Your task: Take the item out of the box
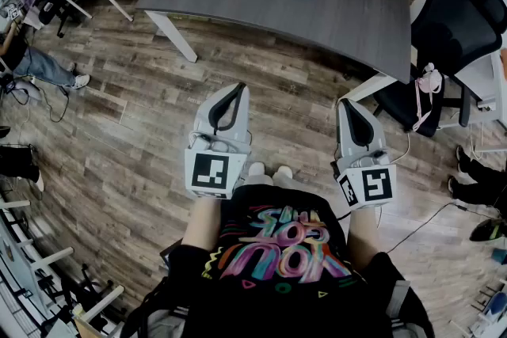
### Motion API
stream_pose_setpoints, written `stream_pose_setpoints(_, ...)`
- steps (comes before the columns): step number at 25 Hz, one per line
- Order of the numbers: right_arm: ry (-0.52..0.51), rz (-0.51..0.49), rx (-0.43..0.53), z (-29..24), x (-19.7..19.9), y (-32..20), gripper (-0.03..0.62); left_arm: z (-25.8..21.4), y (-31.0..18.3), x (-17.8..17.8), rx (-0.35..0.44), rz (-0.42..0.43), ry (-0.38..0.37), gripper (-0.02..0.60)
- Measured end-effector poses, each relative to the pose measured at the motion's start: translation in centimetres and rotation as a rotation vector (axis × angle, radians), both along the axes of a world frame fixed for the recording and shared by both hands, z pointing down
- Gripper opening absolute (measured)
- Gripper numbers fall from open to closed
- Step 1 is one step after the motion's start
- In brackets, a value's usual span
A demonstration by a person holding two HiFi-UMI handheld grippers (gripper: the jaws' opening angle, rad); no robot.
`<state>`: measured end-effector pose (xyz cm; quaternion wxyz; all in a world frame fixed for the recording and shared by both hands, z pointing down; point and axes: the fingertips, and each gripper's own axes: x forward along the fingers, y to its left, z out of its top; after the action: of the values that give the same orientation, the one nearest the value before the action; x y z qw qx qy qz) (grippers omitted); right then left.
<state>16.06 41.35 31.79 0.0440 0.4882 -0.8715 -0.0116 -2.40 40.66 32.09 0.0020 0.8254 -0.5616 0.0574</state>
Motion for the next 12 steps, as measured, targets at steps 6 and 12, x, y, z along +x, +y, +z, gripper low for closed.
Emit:
stream_pose_setpoints(6, -0.018, -0.017, 0.01, -0.1, 1.5, 0.1, 0.0, -0.2, 0.3, 1.3, 0.005, -0.029, 0.003, 0.0)
stream_pose_setpoints(12, -0.01, -0.065, -0.002, 0.6, 2.3, 0.2, 0.002, 0.4, 1.3, 1.9, -0.01, -0.073, 0.008, 0.0)
